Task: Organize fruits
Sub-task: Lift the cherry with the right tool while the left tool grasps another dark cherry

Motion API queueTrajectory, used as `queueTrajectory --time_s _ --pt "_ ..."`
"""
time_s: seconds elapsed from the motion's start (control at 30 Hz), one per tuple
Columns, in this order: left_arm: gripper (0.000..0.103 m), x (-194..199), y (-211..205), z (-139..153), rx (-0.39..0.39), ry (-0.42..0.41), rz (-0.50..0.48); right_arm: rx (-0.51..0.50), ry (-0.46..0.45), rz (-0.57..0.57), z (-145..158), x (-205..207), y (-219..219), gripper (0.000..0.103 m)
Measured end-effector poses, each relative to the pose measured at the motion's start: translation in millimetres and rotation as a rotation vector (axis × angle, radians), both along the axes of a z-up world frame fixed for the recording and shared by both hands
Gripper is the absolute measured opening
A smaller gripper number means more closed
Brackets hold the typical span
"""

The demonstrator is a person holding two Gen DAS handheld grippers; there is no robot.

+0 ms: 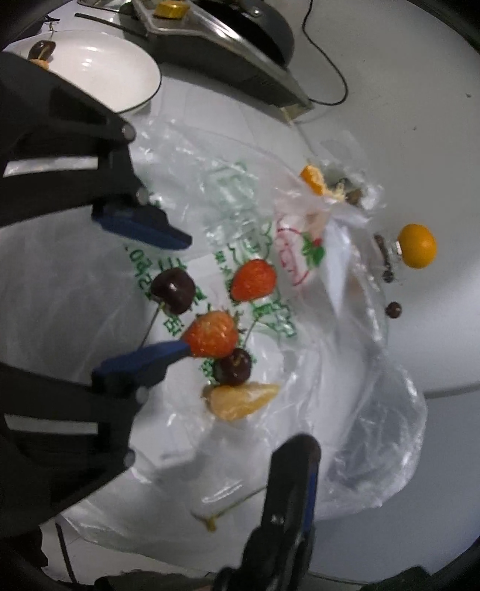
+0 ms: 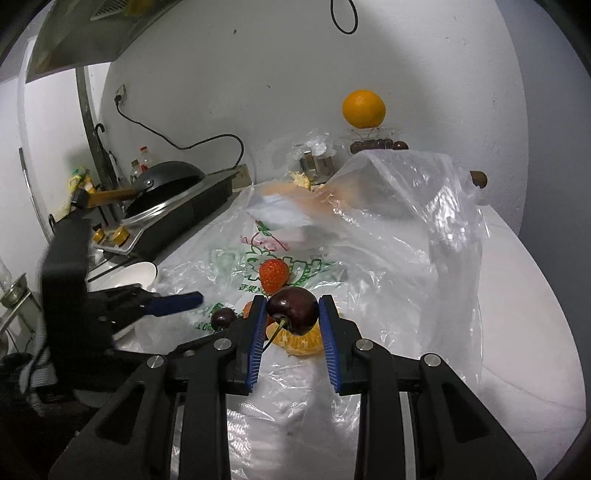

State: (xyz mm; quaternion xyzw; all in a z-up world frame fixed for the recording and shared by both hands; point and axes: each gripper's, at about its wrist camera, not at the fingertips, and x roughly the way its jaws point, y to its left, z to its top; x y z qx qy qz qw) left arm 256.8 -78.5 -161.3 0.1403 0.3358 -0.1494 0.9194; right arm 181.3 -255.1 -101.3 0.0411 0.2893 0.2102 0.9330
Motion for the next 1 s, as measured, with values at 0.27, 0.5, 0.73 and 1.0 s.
queueTrajectory --time_s 0.27,0.5,0.73,1.0 --pt "0.036 11 -5 -7 0.037 0.042 -0.004 0.028 0.014 -0.009 -8 -1 -8 0.03" --pt "0.03 4 -3 -5 0.021 0.029 -0.013 0.033 0.009 -0.013 -7 -5 -9 0.03" --pt "0.03 -13 3 8 -0.008 0.005 -0.028 0.03 0.001 -0.015 -4 -12 -7 0.03" --pt "0.031 -37 17 30 -0.076 -0.045 -0.016 0.007 -0.017 -0.003 6 -24 5 0.03"
